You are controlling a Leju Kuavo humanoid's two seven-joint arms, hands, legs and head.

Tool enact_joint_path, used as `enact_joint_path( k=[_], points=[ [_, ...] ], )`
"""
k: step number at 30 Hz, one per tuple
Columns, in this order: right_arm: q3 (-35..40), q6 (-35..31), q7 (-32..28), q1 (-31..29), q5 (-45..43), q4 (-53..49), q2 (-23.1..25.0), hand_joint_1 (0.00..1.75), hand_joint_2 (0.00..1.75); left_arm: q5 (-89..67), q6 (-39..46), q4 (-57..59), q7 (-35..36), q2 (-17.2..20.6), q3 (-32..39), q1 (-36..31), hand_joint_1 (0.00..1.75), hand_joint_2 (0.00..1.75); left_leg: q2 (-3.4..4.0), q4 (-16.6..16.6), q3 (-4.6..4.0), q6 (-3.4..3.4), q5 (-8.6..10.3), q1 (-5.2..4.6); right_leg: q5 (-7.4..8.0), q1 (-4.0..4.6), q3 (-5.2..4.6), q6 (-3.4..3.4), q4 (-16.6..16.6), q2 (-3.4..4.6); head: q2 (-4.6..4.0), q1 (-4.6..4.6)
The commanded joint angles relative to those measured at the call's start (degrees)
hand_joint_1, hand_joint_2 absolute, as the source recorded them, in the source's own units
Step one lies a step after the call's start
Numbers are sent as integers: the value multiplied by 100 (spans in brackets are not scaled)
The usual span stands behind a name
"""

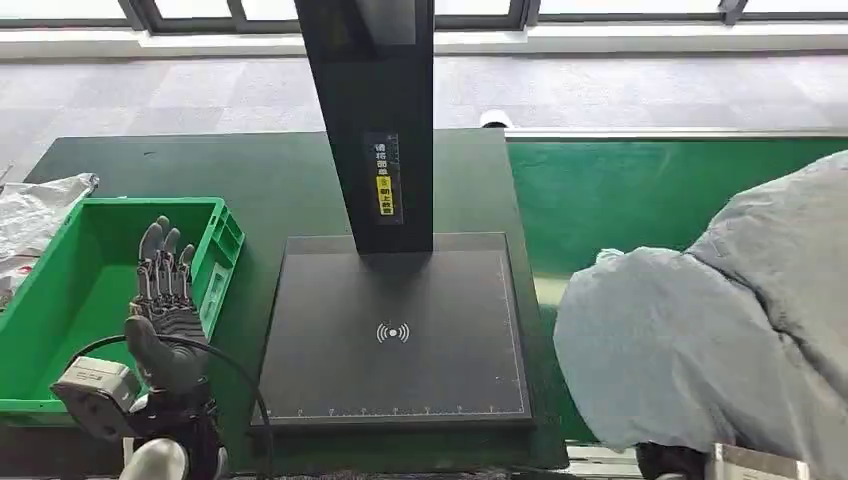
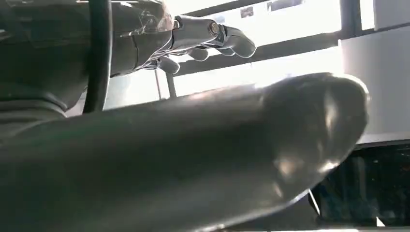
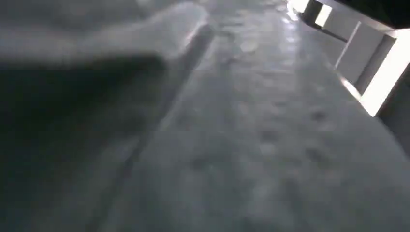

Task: Moved the parcel from conveyor to table for the left to box.

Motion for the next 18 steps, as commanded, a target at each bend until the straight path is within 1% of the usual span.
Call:
enact_joint_path(
  k=[1, 7, 9, 12, 14, 15, 17, 18],
  points=[
    [-282, 13, -27, 83, -98, -445, 329, 175, 175, -3, 9, 63, 45, 157, -43, -29, 0, 0, 1, -2, -2, 7, 8, -5, 12, -4, -4, 5, -5, -1, 2, 0],
    [-328, 13, -39, 119, -14, -433, 372, 175, 175, -17, 11, 59, 55, 160, -39, -15, 0, 0, 0, -1, 2, 7, 11, -4, 14, -5, 0, 4, -5, 0, 2, 0],
    [-373, 95, 135, 72, 21, -279, 408, 175, 175, -27, -6, 64, 63, 185, -56, -11, 0, 0, 0, -4, 2, 8, 13, -4, 15, -6, 1, 4, -7, -1, 2, 0],
    [-457, 308, 372, -96, -49, 131, 397, 175, 175, -20, -57, 111, 82, 207, -98, -58, 0, 0, 6, -3, 8, 7, 11, -1, 16, -3, 6, 4, -10, 7, 0, 0],
    [-527, 577, 701, -288, 25, 615, 375, 175, 175, -9, -84, 147, 90, 213, -143, -111, 0, 0, 6, -1, 7, 6, 10, -1, 15, -3, 6, 4, -7, 6, 2, 0],
    [-549, 777, 835, -376, -89, 838, 380, 175, 175, -1, -85, 163, 95, 229, -169, -138, 0, 0, 11, -12, 10, 10, 18, -3, 24, -5, 8, 7, -18, 11, 0, 0],
    [-584, 1104, 926, -535, -427, 1313, 399, 175, 175, 0, -49, 188, 89, 267, -202, -188, 0, 0, 17, -14, 11, 10, 20, -3, 29, -4, 8, 7, -21, 17, 0, 0],
    [-579, 1128, 902, -587, -458, 1467, 412, 175, 175, 0, -31, 201, 88, 278, -208, -222, 0, 0, 21, -17, 11, 11, 23, -4, 32, -5, 5, 7, -22, 20, 0, 0]
  ],
)
